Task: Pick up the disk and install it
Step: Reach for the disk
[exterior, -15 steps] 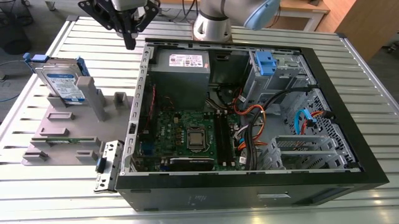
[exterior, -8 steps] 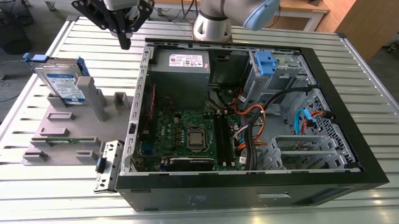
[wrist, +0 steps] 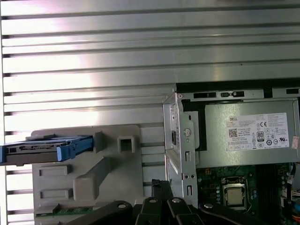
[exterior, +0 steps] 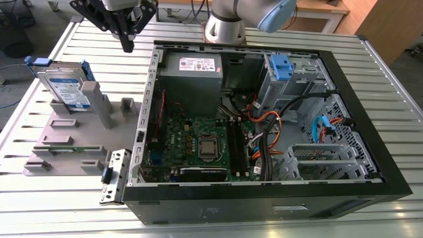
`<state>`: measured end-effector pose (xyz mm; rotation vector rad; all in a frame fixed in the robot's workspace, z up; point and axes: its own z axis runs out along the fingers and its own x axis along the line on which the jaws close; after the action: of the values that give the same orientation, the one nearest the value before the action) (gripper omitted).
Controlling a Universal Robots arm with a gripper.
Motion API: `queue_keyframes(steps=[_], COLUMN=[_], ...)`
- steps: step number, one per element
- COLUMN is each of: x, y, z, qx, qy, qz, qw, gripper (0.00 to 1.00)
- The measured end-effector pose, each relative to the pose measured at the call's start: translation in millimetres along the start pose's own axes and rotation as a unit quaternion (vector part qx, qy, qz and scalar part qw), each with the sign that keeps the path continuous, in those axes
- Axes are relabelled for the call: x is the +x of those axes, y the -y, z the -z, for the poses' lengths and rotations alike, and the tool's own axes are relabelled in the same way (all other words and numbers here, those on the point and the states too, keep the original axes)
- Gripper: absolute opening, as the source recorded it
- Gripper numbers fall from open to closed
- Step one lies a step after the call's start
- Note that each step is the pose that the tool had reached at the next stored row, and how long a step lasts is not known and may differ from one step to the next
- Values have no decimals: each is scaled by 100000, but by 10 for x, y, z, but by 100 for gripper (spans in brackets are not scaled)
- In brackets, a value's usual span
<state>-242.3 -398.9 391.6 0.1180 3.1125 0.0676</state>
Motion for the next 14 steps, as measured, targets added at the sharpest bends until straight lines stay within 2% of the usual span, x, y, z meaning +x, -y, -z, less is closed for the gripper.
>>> queue_keyframes(steps=[14], x=[126], y=[10], z=[2], qx=[0], qy=[0], qz=[3], qw=[100000], gripper=[11])
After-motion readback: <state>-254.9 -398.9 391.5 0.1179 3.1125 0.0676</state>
